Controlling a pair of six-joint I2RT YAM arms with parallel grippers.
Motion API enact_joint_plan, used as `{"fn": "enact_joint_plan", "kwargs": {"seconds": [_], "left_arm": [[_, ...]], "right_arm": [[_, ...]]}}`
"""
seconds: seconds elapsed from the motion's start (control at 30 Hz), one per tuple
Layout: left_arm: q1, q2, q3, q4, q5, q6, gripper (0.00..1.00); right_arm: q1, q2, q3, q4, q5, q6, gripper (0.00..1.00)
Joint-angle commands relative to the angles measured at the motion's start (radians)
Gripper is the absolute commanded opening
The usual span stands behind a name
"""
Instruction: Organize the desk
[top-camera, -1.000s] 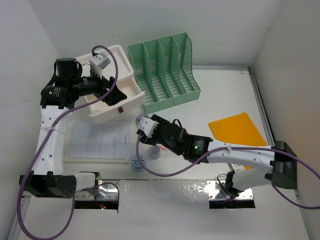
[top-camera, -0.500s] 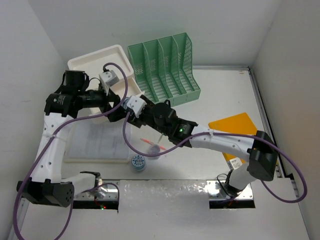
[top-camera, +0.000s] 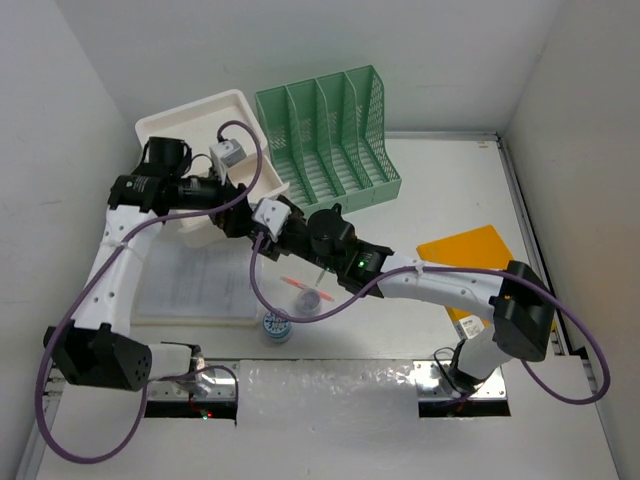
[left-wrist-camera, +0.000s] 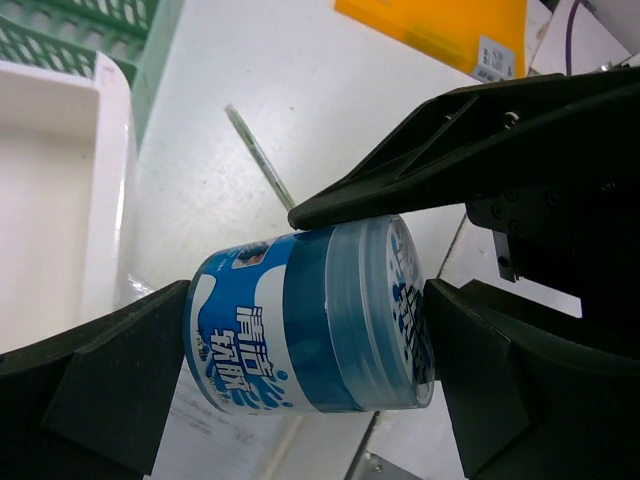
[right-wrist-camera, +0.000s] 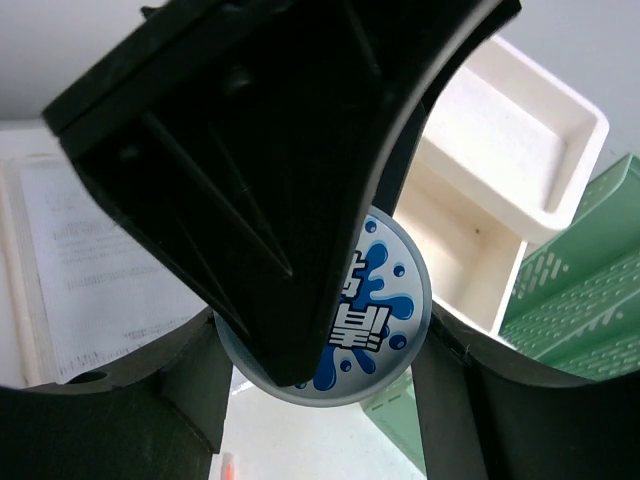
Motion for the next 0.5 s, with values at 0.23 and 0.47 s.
{"fn": "enact_joint_plan", "kwargs": {"seconds": [0.23,0.47], "left_arm": [[-0.004,0.051,0.081,-0.135,0.026,0.079,0.64],[-0.002,0.043,0.166,-0.206,-0.031,0.107,0.0]], "right_arm": [[0.0,-0.073,-0.05,0.284,0.0,-0.003,0.0],[0.0,-0.07,-0.021,0.236,0.017,-0.006,0.01]]}}
